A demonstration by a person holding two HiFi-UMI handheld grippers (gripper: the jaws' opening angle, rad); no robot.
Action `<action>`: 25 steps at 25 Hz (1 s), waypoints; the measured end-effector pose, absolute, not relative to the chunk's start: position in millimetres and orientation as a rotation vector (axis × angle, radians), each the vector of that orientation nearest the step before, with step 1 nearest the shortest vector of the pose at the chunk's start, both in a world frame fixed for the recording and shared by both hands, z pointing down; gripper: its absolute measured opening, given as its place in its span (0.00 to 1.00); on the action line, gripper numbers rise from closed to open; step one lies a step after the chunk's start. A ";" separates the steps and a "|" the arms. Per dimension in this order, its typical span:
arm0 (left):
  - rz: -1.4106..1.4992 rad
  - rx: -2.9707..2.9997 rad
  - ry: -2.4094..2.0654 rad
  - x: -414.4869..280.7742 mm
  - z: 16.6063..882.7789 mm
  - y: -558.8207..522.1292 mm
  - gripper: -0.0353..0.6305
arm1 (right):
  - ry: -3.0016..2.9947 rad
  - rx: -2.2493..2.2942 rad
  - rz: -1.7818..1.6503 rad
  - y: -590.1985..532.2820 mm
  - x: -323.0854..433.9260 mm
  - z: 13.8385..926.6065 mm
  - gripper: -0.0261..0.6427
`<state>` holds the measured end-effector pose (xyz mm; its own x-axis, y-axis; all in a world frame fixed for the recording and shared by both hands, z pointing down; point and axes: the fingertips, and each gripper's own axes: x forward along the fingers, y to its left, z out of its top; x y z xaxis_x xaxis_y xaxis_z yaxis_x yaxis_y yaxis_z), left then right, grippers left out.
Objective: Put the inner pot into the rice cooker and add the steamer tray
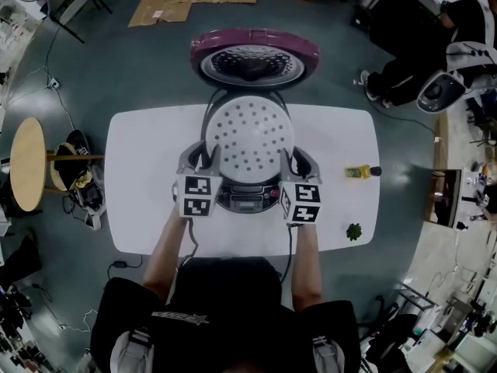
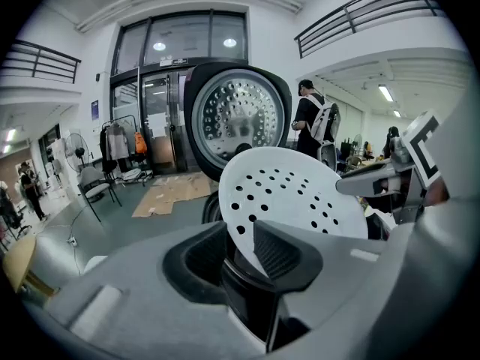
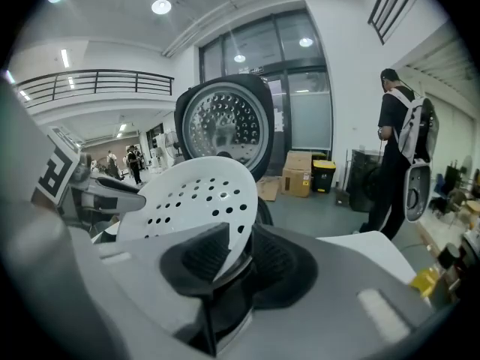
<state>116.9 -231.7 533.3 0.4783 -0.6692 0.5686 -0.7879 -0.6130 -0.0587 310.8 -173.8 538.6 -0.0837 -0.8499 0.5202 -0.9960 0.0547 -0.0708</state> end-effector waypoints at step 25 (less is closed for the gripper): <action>1.064 2.405 -1.186 119.2 567.8 -240.2 0.26 | -1.960 1.689 0.683 -190.0 312.8 571.0 0.20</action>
<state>119.2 -240.2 567.8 0.3998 -0.5806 0.7093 -0.7678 -0.6348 -0.0869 312.8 -190.0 571.0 -0.1391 -0.7608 0.6339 -0.9900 0.1221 -0.0707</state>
